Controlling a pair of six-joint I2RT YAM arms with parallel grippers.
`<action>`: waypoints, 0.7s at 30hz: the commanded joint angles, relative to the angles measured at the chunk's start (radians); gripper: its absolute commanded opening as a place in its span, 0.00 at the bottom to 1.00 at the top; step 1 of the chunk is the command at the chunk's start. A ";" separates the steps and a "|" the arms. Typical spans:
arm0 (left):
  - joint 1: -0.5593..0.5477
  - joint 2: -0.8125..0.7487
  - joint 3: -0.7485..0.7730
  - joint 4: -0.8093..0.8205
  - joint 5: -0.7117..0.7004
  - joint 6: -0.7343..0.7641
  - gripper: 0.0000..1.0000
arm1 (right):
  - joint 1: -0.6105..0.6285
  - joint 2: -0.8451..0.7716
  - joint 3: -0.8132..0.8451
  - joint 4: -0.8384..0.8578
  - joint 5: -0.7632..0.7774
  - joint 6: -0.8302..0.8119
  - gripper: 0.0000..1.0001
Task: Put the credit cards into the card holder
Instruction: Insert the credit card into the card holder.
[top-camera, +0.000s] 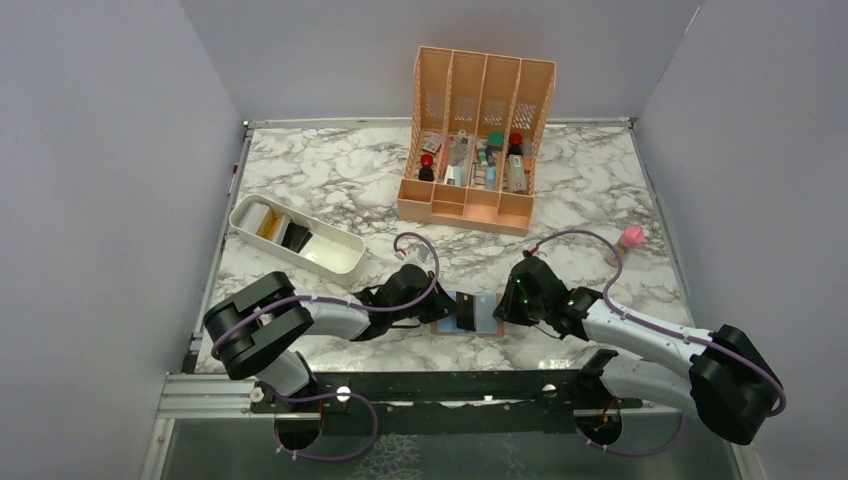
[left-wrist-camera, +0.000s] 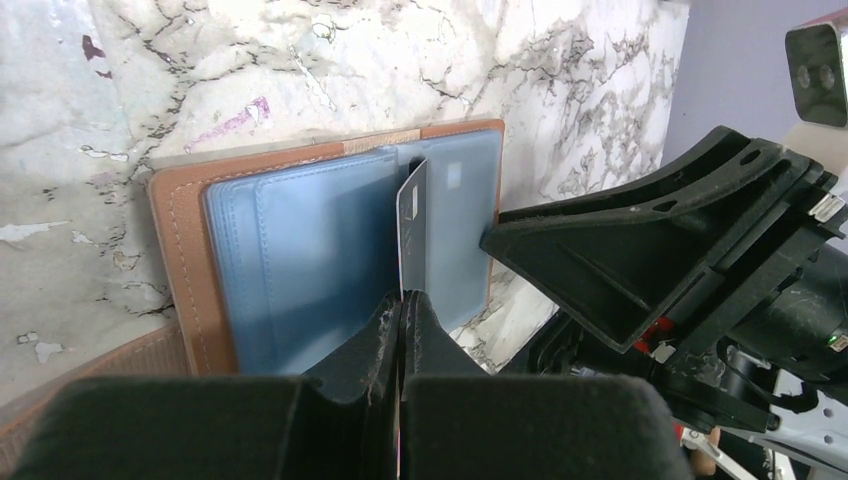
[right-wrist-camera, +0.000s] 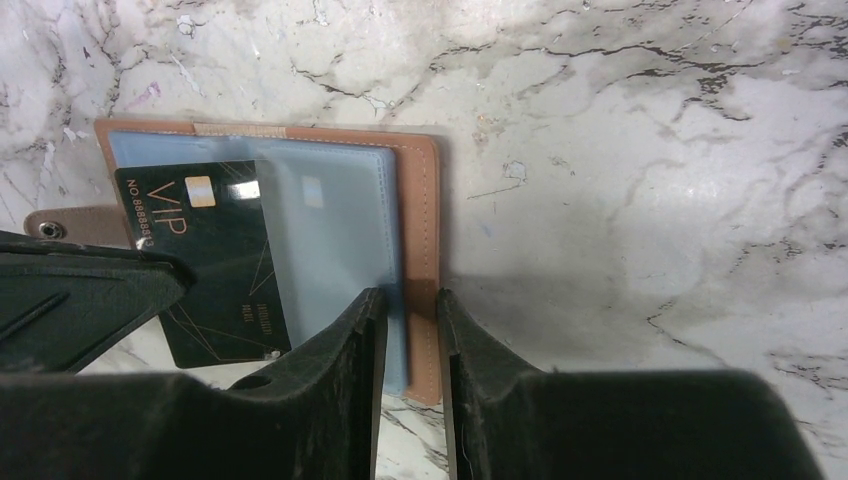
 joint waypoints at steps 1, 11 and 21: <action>-0.010 0.036 -0.005 0.008 -0.044 -0.011 0.00 | -0.001 -0.004 -0.017 -0.015 -0.019 0.006 0.30; -0.029 0.077 0.026 0.009 -0.058 0.017 0.12 | -0.001 -0.010 -0.022 0.006 -0.037 0.000 0.30; -0.040 0.059 0.038 0.008 -0.088 0.053 0.28 | -0.001 -0.038 -0.016 -0.018 -0.052 0.028 0.30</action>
